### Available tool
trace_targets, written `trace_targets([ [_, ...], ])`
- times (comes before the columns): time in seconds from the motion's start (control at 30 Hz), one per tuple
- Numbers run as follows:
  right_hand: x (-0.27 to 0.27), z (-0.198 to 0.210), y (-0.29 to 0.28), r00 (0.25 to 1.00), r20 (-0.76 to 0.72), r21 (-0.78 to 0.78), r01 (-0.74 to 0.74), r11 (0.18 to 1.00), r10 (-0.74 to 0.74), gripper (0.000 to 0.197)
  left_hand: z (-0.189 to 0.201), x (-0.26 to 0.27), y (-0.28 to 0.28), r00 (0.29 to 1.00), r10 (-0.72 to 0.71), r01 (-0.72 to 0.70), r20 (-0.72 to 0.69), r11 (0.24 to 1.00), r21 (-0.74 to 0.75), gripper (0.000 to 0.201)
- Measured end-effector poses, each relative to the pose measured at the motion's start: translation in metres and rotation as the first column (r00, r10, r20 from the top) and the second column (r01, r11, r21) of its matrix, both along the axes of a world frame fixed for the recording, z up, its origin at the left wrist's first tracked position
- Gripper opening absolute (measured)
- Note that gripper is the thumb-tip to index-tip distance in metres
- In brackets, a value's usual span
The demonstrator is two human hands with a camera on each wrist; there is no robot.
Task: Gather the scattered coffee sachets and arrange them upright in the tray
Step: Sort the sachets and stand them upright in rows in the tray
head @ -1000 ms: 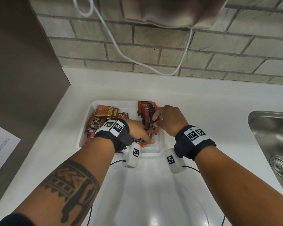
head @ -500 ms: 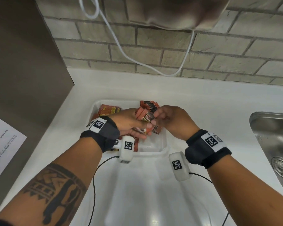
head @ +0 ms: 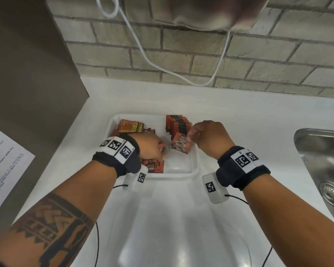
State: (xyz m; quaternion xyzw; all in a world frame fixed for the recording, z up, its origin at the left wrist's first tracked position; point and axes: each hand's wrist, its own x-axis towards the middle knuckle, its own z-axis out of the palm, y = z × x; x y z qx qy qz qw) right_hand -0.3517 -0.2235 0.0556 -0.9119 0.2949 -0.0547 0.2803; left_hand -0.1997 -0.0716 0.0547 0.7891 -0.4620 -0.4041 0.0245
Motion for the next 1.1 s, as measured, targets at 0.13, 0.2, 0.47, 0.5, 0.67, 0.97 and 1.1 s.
trace_targets([
  [0.13,0.008,0.0,0.006,0.994,-0.111,-0.048,-0.021,0.999,0.015,0.023,-0.005,-0.023,-0.018,0.964,-0.225,0.217,0.14,0.973,0.076,0.045],
  [0.2,0.014,-0.001,0.007,0.981,-0.192,-0.075,-0.039,0.996,0.024,0.024,-0.008,-0.031,-0.027,0.96,-0.238,0.224,0.147,0.969,0.106,0.05],
  [0.47,0.023,-0.006,0.006,0.95,-0.312,-0.11,-0.029,0.994,-0.007,0.019,-0.022,-0.037,-0.05,0.986,-0.151,0.135,0.077,0.975,0.176,0.034],
  [0.5,0.024,-0.007,0.006,0.95,-0.313,-0.105,-0.026,0.994,-0.008,0.019,-0.023,-0.036,-0.051,0.986,-0.148,0.133,0.075,0.975,0.18,0.035],
  [0.67,0.023,-0.007,0.005,0.955,-0.295,-0.065,-0.02,0.998,0.0,0.016,-0.027,-0.034,-0.054,0.99,-0.132,0.121,0.045,0.976,0.183,0.033],
  [0.97,0.022,-0.013,-0.001,0.983,-0.182,-0.028,-0.024,0.999,0.019,0.015,-0.034,-0.029,-0.054,0.998,-0.065,0.064,0.002,0.984,0.166,0.035],
  [1.1,0.022,-0.017,-0.003,0.987,-0.158,-0.034,-0.031,0.999,0.025,0.014,-0.035,-0.03,-0.055,0.998,-0.059,0.057,0.009,0.982,0.181,0.037],
])
